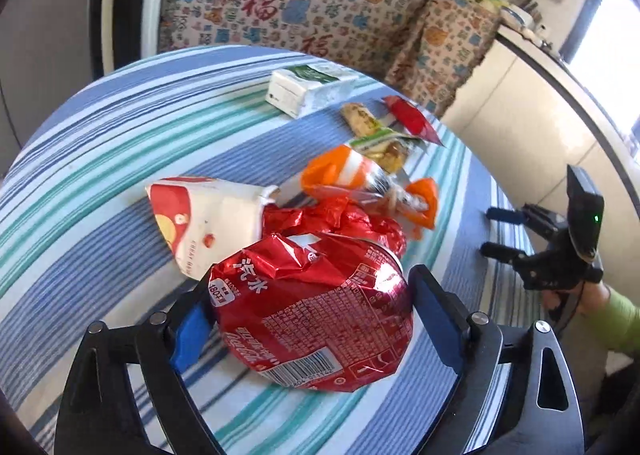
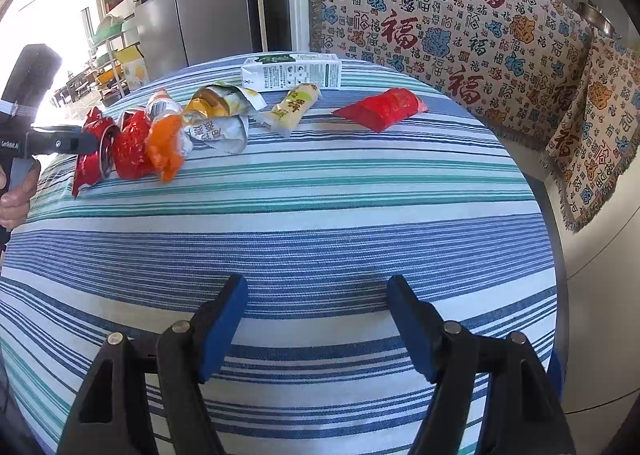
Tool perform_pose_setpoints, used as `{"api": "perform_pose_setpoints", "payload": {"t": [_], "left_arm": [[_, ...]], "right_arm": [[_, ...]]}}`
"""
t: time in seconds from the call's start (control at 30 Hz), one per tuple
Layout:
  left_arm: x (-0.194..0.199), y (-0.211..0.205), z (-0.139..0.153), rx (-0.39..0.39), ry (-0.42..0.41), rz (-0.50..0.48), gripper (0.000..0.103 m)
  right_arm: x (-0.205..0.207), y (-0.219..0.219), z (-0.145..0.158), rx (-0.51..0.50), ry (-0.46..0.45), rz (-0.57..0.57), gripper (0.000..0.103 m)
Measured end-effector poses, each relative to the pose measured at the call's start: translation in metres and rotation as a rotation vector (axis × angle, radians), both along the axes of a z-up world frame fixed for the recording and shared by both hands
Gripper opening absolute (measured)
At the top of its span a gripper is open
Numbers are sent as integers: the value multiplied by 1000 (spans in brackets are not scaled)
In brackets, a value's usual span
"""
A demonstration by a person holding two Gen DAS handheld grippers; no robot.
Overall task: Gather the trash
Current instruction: 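Grasp the crushed red Coca-Cola can with the left tool and lift it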
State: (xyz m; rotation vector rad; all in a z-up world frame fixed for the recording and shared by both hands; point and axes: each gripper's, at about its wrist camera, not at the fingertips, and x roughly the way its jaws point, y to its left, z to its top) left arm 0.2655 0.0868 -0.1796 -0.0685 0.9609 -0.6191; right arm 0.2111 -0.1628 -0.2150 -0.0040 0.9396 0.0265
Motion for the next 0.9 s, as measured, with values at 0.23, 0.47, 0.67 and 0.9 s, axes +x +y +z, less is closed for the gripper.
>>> {"api": "perform_pose_setpoints", "payload": {"t": [0.23,0.47,0.67,0.9], "left_arm": [[-77,-38,37,139,-204,58,91],[-133,-101,26,357,-302,87,92],[-149,-96,29,253,-231,109,92],[-125,-86,26,166,-141,194,93]], "right_arm": [[1,-1,0,1,5,5,74],[1,-1,0,0,2,4,74],[-2,-3,0,1,6,9,74],[-4,-5,-1,2,8,8,74]]}}
